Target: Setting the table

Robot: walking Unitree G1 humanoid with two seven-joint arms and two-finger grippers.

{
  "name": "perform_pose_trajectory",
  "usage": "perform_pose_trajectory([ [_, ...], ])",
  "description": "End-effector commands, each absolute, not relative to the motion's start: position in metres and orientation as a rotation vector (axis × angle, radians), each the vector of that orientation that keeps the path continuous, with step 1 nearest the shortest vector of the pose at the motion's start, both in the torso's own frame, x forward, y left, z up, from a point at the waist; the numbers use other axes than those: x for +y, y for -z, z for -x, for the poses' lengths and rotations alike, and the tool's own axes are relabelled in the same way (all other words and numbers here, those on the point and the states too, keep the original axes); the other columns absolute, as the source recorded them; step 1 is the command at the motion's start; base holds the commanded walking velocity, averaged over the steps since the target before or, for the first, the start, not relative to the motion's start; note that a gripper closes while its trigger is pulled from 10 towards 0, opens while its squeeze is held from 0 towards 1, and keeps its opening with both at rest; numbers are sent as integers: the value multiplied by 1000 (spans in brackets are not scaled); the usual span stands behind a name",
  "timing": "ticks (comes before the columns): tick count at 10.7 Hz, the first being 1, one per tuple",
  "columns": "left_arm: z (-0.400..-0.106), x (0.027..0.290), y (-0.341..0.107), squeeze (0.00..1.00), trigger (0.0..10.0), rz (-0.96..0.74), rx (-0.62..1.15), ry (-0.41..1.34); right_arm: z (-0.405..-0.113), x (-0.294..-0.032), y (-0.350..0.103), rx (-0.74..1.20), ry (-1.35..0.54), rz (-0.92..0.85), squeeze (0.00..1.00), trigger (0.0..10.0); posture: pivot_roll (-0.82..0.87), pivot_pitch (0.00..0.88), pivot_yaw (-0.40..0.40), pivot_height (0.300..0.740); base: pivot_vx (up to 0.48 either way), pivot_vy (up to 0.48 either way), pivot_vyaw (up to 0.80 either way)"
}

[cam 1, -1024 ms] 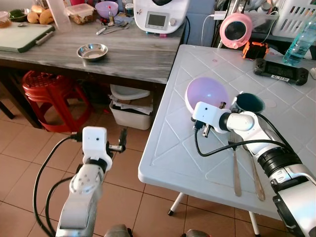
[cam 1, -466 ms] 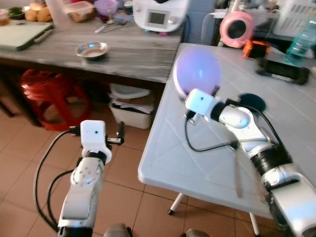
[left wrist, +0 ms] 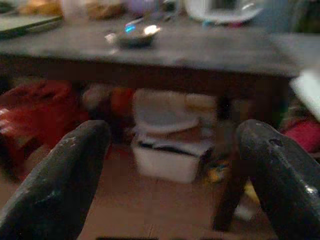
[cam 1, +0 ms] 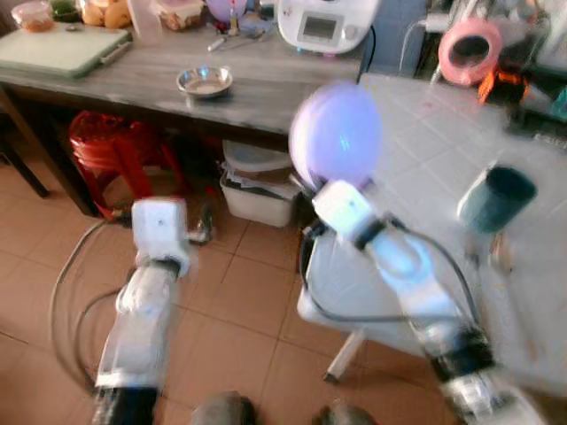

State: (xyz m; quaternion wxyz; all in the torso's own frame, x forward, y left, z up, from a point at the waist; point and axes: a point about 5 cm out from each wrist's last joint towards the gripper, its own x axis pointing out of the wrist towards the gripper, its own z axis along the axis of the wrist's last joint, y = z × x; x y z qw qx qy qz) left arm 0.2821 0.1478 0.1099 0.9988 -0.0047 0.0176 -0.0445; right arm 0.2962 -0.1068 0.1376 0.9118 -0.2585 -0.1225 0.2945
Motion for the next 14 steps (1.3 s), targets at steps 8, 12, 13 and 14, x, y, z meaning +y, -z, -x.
perform_pose_trajectory([
  [8,-279,146,-106,0,10000,-103,8,136,-279,-94,-150,-300,-536,453,0,10000,-4,0,13,740,251,262,0],
  [12,-281,152,-106,0,10000,-81,6,98,-267,-126,-146,-261,-362,347,0,10000,-5,0,9,740,463,0,0],
  [13,-281,154,-106,0,10000,-71,10,81,-265,-133,-143,-230,-321,303,0,10000,-11,0,15,740,472,0,0],
  [14,-282,157,-105,0,10000,-56,15,59,-259,-139,-137,-200,-301,283,0,10000,-17,0,22,740,461,0,0],
])
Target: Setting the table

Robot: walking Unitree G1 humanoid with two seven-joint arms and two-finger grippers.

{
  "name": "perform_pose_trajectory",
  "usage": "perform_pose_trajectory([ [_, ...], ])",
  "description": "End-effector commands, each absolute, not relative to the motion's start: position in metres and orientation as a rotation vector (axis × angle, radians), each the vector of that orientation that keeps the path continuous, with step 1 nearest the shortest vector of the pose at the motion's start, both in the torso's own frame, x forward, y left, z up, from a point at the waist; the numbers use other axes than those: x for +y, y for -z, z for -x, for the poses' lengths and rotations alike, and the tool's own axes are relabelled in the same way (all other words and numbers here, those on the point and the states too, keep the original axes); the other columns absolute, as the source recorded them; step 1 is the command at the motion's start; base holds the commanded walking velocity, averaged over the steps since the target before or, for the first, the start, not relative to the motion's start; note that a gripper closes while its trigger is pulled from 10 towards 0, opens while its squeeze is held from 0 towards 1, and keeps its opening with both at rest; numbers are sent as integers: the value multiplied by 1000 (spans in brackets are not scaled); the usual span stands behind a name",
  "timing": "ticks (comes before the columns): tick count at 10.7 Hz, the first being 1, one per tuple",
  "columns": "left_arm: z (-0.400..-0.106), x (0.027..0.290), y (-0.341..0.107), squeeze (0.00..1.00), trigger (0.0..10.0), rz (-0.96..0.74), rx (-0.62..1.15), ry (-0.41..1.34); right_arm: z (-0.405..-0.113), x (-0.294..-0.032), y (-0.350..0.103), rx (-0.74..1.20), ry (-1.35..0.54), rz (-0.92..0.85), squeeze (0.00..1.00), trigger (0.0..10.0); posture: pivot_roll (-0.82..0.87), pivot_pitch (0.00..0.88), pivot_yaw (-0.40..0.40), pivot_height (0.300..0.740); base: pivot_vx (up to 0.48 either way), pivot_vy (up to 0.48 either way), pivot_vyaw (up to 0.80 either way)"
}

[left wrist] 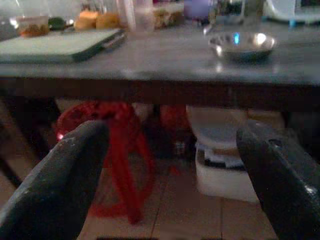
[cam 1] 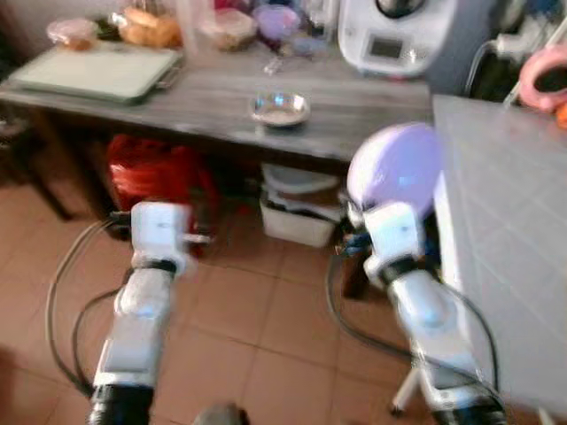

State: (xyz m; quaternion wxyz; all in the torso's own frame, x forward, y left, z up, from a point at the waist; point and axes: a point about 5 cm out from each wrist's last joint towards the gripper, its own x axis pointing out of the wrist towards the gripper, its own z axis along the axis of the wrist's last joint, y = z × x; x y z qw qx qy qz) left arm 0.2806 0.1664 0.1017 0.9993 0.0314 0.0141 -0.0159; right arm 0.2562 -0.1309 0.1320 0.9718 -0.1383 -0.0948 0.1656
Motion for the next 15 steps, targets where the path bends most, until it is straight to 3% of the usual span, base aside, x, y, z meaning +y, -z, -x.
perform_pose_trajectory([
  [1,-283,159,-105,0,10000,-46,17,51,-256,-138,-136,-198,-305,283,0,10000,-18,0,26,740,412,244,0],
  [6,-285,159,-109,0,10000,-136,-17,58,-255,-130,-140,-201,-308,273,0,10000,-17,0,31,740,318,354,0],
  [15,-286,144,-114,0,10000,-124,-47,88,-262,-129,-143,-217,-340,358,0,10000,-18,0,30,740,437,35,0],
])
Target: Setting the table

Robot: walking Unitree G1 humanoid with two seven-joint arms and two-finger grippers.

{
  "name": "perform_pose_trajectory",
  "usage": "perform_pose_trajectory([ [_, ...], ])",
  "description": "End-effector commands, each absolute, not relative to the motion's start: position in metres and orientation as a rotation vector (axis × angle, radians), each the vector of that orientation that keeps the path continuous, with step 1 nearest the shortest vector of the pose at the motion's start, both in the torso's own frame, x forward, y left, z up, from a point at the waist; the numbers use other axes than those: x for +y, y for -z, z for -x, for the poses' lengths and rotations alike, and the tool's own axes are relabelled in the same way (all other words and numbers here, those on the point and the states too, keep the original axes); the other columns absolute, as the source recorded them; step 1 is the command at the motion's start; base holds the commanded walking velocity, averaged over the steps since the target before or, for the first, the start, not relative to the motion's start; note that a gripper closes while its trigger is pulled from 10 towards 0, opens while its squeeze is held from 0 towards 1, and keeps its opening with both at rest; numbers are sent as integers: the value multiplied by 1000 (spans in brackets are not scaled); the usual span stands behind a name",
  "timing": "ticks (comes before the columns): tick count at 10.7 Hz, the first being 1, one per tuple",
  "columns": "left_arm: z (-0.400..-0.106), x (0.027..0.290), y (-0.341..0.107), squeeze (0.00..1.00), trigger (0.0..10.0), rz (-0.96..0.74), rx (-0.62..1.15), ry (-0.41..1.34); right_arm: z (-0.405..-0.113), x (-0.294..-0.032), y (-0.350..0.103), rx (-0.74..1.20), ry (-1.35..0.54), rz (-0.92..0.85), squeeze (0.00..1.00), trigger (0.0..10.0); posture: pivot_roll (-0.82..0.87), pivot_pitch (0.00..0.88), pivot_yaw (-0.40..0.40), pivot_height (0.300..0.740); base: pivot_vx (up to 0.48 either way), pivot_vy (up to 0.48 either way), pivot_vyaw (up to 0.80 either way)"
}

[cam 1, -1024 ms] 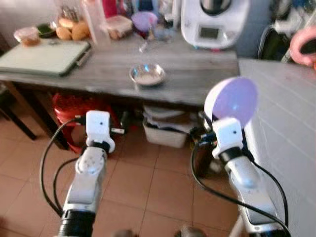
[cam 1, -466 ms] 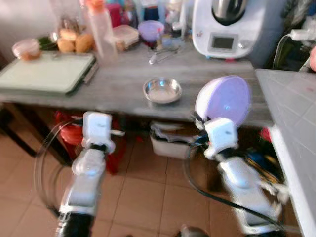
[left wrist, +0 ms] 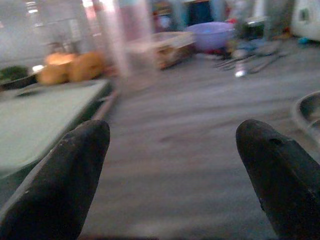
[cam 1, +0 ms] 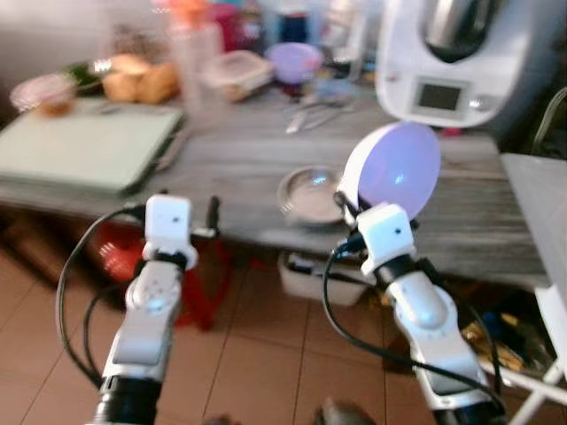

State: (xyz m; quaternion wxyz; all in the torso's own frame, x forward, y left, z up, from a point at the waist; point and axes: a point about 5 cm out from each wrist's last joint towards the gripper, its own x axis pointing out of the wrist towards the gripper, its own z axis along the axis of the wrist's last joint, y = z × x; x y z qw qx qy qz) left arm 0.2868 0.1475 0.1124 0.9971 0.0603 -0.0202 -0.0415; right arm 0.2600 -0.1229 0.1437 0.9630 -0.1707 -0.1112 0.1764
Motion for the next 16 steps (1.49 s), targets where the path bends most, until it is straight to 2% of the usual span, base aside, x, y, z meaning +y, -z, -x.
perform_pose_trajectory([
  [1,-287,146,-116,0,10000,-129,-58,81,-264,-129,-144,-220,-342,356,0,10000,-16,0,28,740,352,326,0],
  [4,-286,148,-119,0,10000,-108,-74,48,-269,-125,-150,-251,-399,419,0,10000,-15,0,26,740,196,393,0],
  [7,-272,161,-116,0,10000,-149,-70,-4,-278,-128,-149,-201,-420,374,0,10000,-1,0,18,740,0,0,0],
  [10,-247,168,-105,0,10000,-207,-1,42,-302,-122,-151,-83,-640,346,0,10000,19,0,30,740,0,0,0],
  [11,-245,168,-104,0,10000,-207,8,39,-312,-124,-147,-24,-697,428,0,10000,23,0,25,740,0,0,0],
  [16,-243,160,-106,0,10000,-149,21,71,-337,-127,-137,97,-910,489,0,10000,34,0,21,740,0,0,0],
])
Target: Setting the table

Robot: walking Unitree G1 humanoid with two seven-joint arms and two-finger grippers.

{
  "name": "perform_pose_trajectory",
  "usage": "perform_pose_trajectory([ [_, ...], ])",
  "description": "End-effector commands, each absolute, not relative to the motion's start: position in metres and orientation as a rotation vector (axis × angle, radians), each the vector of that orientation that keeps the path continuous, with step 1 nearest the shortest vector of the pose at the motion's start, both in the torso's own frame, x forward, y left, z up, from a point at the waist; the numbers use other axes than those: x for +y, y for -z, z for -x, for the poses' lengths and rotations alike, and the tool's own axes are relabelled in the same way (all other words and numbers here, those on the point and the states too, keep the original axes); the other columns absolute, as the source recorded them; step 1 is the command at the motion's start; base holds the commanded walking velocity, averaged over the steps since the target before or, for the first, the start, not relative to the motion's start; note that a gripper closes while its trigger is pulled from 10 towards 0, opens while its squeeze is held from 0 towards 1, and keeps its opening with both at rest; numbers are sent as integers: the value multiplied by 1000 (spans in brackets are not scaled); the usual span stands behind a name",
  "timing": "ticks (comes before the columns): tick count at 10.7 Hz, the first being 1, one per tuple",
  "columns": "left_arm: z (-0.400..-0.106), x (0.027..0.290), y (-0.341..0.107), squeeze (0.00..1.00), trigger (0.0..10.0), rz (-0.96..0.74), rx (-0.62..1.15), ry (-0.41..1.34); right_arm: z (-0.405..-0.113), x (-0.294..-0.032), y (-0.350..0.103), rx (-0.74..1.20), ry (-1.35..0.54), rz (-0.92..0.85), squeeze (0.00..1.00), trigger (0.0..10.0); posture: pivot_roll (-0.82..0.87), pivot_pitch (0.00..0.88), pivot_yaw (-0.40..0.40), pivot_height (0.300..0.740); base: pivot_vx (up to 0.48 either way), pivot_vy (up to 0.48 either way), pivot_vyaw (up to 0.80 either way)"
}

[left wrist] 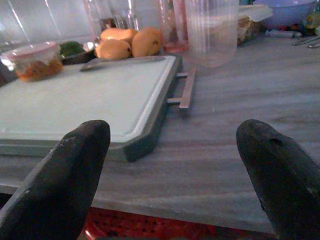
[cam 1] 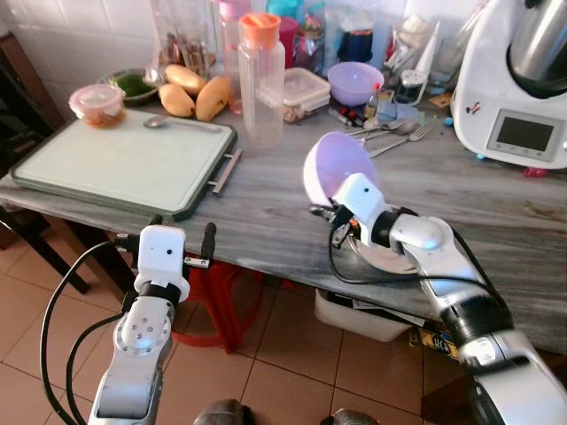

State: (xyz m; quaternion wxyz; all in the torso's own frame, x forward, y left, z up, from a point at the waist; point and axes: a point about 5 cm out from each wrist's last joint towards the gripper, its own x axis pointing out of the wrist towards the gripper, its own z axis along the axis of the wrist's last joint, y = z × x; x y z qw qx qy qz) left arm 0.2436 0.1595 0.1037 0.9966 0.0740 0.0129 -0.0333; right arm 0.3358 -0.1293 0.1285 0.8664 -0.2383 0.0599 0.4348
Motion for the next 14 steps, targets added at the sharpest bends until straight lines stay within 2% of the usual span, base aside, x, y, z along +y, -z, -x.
perform_pose_trajectory([
  [1,-242,159,-106,0,10000,-143,26,77,-337,-123,-130,109,-969,538,0,10000,39,0,20,740,0,0,0],
  [5,-240,158,-105,0,10000,-136,43,76,-333,-115,-120,112,-1106,617,0,10000,44,0,17,740,0,0,0],
  [6,-240,156,-105,0,10000,-131,50,79,-335,-117,-118,117,-1106,664,322,10000,43,0,17,740,0,0,0],
  [7,-240,155,-104,0,10000,-129,58,83,-337,-121,-117,126,-1101,680,1000,10000,42,0,15,740,0,0,0],
  [11,-242,154,-100,0,10000,-116,90,92,-341,-129,-120,114,-1086,759,1000,10000,40,0,17,740,0,0,0],
  [14,-243,153,-98,0,10000,-116,96,98,-347,-128,-136,37,-1054,776,1000,10000,38,0,19,740,0,0,0],
])
